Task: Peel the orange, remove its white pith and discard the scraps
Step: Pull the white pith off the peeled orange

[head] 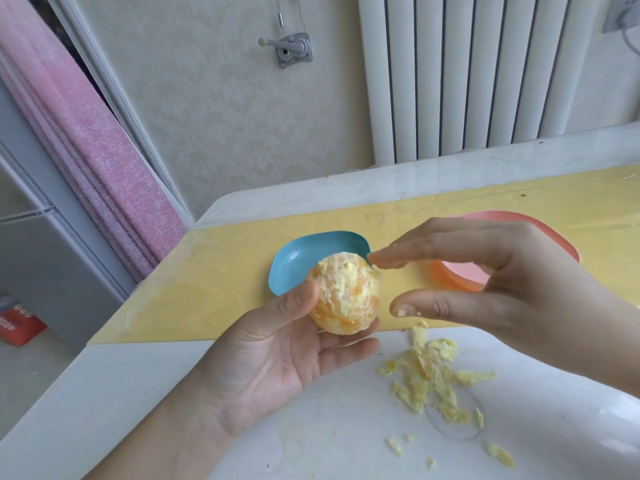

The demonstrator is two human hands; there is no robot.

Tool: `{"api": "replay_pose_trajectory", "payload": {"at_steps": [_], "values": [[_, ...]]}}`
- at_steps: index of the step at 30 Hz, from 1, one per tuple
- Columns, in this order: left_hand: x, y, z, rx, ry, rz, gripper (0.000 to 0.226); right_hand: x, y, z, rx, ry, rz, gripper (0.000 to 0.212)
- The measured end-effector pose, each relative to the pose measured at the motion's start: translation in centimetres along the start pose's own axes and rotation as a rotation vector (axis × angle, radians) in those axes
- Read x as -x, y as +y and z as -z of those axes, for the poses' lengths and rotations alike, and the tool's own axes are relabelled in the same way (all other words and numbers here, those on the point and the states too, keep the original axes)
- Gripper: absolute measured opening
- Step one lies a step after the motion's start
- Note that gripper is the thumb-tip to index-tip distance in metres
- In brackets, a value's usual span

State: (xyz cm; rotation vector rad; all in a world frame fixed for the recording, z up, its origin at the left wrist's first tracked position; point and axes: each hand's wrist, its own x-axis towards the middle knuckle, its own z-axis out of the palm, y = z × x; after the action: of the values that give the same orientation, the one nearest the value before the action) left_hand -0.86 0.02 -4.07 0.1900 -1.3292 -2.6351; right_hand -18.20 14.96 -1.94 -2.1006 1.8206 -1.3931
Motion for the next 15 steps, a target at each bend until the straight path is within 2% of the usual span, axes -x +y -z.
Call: {"api": "replay_pose_trajectory", "payload": {"at_steps": [3, 7, 10, 15], "values": [[0.1, -0.1, 0.1, -0.037, -0.029, 0.007, 0.049, 0.1, -0.3, -0.5, -0.052, 0.053, 0.022, 0.03], [0.2, -0.4, 0.1, -0.036, -0.017, 0.012, 0.056, 0.2, -0.6, -0.8, -0.085, 0.125, 0.018, 0.017], [0.1, -0.6, -0.1, -0.042, -0.012, 0.008, 0.055, 0.3, -0.9, -0.8, 0.043, 0.155, 0.057, 0.01], [0.0, -0.6, -0.3, -0.045, 0.016, 0.004, 0.057, 0.4, -1.2, -1.0, 0.173, 0.203, 0.125, 0.013]]}}
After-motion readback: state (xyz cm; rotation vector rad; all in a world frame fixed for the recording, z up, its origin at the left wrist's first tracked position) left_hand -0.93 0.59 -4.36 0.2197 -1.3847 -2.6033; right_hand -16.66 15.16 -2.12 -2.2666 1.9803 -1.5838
